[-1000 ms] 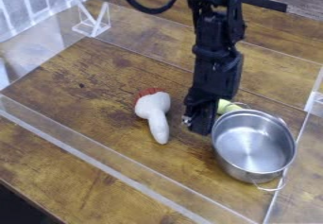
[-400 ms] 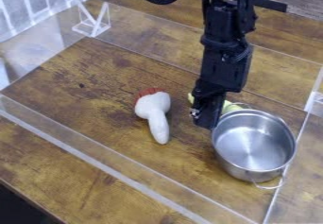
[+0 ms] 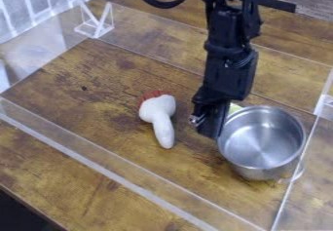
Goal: Put the mushroom in the silver pot
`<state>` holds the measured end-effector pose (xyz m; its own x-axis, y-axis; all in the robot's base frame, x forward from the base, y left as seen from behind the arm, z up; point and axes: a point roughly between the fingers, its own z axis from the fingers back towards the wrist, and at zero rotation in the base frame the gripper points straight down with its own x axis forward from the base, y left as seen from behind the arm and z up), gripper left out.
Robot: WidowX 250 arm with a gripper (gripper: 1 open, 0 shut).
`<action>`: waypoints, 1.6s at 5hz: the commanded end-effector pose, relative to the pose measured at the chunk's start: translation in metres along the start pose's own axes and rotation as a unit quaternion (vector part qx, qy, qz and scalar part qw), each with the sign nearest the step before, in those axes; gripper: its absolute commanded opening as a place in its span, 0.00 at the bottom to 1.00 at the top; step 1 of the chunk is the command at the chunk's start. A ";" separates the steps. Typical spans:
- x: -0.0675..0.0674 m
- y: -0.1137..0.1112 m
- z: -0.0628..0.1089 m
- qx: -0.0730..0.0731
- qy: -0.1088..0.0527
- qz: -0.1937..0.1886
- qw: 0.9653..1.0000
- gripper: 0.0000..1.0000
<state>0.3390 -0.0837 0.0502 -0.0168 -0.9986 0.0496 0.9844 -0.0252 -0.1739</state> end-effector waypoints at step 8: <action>0.057 -0.005 0.040 0.067 0.002 -0.040 0.997 0.00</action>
<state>0.3393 -0.1333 0.0788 -0.0781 -0.9961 0.0408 0.9936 -0.0811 -0.0789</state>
